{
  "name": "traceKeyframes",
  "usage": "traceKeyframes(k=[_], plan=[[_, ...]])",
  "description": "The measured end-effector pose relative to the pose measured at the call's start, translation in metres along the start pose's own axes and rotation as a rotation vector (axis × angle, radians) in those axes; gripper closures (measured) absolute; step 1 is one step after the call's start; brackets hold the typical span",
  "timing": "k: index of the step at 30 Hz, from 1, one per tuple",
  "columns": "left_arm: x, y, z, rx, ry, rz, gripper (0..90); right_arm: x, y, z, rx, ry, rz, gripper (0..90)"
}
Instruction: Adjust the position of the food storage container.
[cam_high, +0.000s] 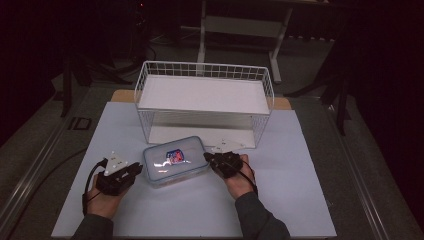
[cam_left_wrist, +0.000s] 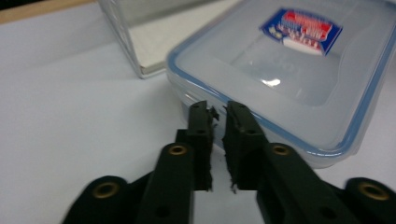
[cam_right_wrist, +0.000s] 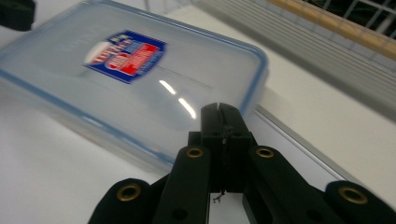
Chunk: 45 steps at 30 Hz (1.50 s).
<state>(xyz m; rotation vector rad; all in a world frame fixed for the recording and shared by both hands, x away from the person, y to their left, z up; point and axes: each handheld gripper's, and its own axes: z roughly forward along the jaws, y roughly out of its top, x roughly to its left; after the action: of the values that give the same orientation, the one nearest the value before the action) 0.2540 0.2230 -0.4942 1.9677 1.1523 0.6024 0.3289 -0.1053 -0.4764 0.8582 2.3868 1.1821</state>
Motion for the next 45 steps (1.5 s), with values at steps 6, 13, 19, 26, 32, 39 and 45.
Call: traceKeyframes(k=[6, 13, 19, 26, 32, 39, 45], plan=[[-0.003, -0.002, 0.006, 0.048, 0.003, 0.006, 89.7, -0.009, 0.001, 0.006, 0.020, -0.028, 0.015, 89.8], [-0.003, -0.002, 0.007, 0.056, 0.004, 0.000, 89.7, -0.022, -0.004, 0.018, 0.081, -0.032, 0.048, 89.8], [-0.002, -0.002, 0.008, 0.058, 0.003, -0.005, 89.7, -0.023, -0.001, 0.023, 0.106, -0.020, 0.024, 89.9], [-0.002, -0.003, 0.009, 0.065, 0.008, 0.000, 89.7, -0.028, 0.001, 0.031, 0.139, -0.018, 0.009, 89.9], [0.006, -0.005, 0.009, 0.073, 0.027, -0.034, 89.7, -0.025, 0.001, 0.025, 0.137, 0.040, 0.013, 90.0], [0.015, -0.007, 0.008, 0.064, 0.022, -0.074, 89.7, -0.013, 0.001, 0.019, 0.138, 0.066, -0.049, 90.0], [0.015, -0.007, 0.009, 0.059, 0.027, -0.074, 89.7, -0.013, 0.002, 0.022, 0.168, 0.050, -0.086, 90.0]])
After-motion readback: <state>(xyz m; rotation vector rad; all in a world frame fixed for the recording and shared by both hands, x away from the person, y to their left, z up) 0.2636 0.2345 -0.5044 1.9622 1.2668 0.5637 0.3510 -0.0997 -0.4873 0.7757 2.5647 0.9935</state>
